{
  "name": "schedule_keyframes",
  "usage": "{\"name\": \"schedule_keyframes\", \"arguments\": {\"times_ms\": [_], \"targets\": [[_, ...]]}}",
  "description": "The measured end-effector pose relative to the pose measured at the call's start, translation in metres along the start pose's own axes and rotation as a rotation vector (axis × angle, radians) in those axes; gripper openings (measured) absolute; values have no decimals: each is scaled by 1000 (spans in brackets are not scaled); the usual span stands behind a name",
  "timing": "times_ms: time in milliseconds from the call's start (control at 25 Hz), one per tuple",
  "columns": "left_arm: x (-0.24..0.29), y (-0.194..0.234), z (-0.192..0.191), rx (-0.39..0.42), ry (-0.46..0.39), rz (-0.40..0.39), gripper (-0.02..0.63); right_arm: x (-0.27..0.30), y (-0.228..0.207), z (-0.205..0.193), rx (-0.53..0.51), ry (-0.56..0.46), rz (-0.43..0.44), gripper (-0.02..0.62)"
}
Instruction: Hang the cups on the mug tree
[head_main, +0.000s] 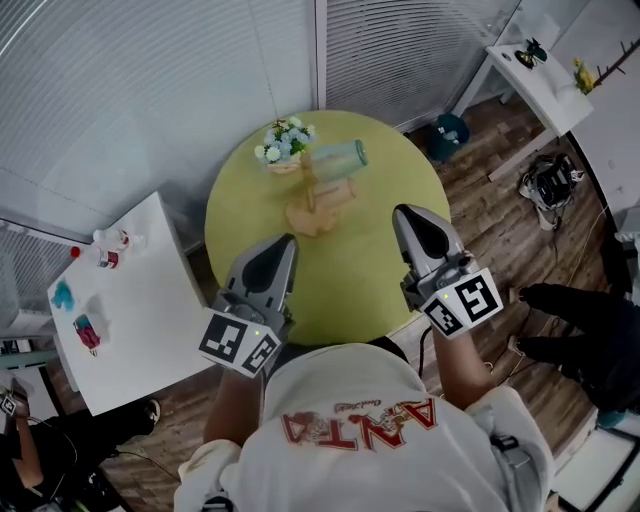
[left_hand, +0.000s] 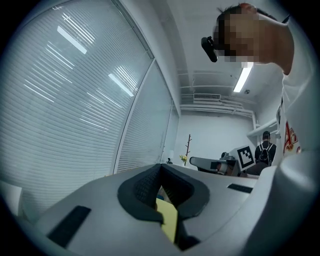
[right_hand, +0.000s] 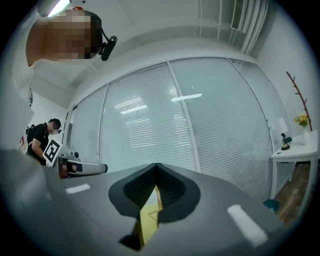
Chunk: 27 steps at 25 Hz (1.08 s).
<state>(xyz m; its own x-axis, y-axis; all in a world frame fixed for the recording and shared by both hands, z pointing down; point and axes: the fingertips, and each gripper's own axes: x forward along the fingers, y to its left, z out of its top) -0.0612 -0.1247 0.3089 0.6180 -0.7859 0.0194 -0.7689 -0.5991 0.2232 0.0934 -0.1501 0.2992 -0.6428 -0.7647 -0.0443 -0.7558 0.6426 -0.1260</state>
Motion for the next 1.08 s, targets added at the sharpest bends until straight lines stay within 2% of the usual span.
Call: {"name": "schedule_keyframes", "arguments": {"times_ms": [240,1080], "targets": [[-3,-4,6,18,-9,-7,8,-5,-4,0,6,14,-30,2],[-5,-11,8,23,-17,9,8,-6,1,3,-13,29,9,1]]}}
